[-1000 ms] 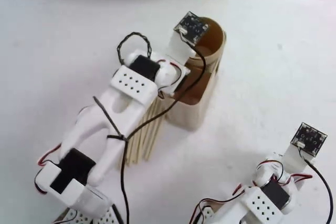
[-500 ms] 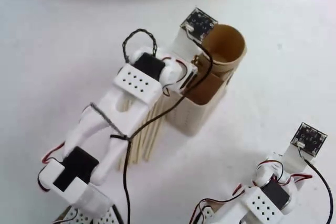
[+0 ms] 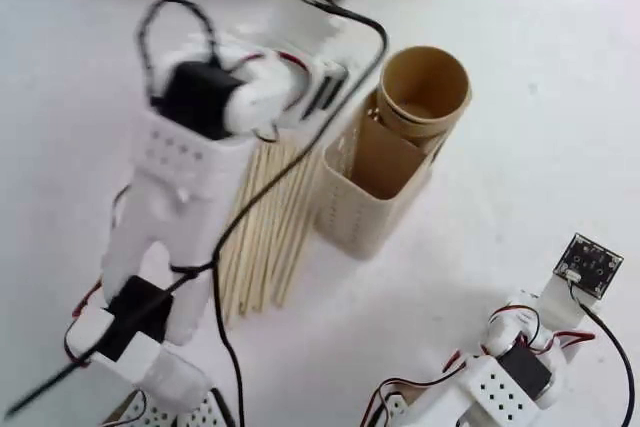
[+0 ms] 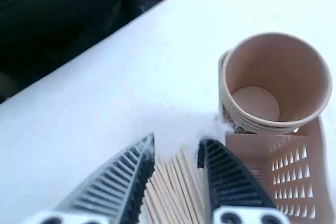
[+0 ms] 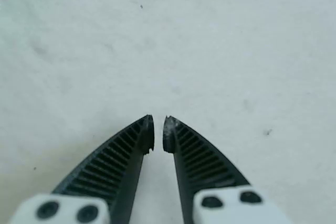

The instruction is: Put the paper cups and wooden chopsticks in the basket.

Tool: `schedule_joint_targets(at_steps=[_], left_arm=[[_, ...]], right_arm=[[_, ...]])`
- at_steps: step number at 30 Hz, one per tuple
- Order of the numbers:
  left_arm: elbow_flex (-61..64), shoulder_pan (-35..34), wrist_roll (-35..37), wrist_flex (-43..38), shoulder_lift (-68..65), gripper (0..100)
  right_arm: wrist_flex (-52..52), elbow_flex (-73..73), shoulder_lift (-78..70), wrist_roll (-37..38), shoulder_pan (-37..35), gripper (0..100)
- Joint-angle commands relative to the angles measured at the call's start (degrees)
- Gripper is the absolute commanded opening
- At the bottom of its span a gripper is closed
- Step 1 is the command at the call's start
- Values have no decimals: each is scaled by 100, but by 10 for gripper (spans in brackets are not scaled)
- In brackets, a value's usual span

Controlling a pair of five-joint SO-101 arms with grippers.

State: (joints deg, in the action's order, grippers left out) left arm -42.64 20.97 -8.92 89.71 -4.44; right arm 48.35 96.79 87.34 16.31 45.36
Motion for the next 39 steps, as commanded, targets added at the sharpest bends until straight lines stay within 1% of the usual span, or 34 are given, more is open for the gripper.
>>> schedule_joint_targets(at_steps=[1,2,4,7,10,12,15,17,18,21,23,26,28,32,34,35,39], left_arm=[[-1829,-549,-53,1011,101,153],[-1978,-646,-53,1240,84,153],[-1626,-927,-53,1292,119,153],[-527,-1446,-176,1275,84,154],[1090,-1815,-360,1055,110,154],[2277,-1895,-404,519,119,154],[4026,-1895,-527,-853,119,155],[4949,-1895,-545,-1644,127,155],[5213,-1903,-571,-1890,127,155],[5521,-2000,-563,-2110,75,155],[5776,-1895,-545,-2374,75,155],[6075,-1701,-545,-2708,66,154],[6268,-1622,-536,-2945,66,154],[6435,-1552,-527,-3191,66,154],[6444,-1552,-527,-3253,57,154],[6444,-1552,-527,-3253,40,154],[6347,-1534,-527,-3464,-453,154]], right_arm=[[-75,35,-13,-44,75,45],[-75,35,-13,-44,75,45],[-75,35,-4,-44,66,45],[-75,35,31,-44,22,45],[-215,35,40,-79,-224,45],[-391,35,40,-70,-637,45],[-664,26,40,-53,-1349,45],[-734,0,40,-44,-1727,45],[-734,-9,40,-35,-1859,45],[-664,-105,40,387,-2000,45],[-435,-316,40,431,-2000,45],[295,-765,40,422,-1965,45],[567,-932,40,422,-1965,45],[576,-923,40,422,-1956,41],[549,-870,57,422,-1824,14],[479,-809,127,422,-1727,17],[479,-378,848,422,-1429,18]])
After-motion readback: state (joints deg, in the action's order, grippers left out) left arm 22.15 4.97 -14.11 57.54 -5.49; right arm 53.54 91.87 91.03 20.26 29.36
